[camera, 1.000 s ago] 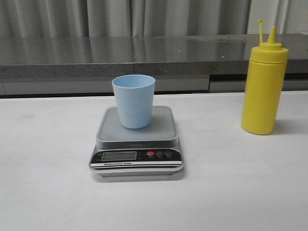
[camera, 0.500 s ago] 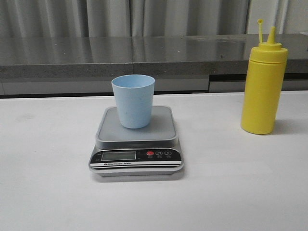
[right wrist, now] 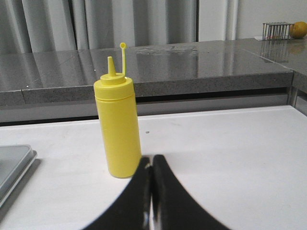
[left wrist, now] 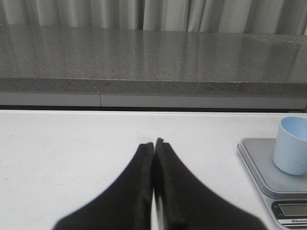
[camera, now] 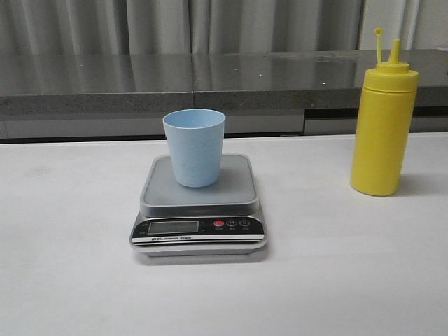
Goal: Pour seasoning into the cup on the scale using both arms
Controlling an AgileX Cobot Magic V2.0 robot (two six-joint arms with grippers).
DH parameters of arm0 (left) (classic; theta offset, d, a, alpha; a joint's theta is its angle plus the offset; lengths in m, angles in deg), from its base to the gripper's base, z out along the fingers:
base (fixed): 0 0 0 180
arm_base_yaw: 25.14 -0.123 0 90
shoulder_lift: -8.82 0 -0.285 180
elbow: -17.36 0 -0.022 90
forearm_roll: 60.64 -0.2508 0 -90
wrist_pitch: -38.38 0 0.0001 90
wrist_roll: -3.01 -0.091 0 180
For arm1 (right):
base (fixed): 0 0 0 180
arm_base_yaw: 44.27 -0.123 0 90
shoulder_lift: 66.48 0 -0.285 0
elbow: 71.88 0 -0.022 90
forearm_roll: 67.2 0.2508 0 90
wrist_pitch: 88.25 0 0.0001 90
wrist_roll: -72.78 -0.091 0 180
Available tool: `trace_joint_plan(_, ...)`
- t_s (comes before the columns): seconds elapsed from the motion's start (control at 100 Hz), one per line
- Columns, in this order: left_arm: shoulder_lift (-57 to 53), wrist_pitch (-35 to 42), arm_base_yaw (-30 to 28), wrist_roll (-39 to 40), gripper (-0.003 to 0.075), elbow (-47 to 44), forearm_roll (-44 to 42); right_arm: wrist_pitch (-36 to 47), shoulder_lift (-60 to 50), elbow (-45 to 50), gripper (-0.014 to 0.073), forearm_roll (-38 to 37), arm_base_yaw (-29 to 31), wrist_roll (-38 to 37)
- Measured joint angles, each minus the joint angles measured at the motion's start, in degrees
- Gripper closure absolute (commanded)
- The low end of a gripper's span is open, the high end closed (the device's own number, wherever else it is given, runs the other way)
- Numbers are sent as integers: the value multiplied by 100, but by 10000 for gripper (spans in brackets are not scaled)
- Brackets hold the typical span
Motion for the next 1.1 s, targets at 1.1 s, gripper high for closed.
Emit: trace_joint_plan(1.1, 0, 0, 0, 0, 741, 0, 0, 84, 0, 0, 662, -7, 0, -25)
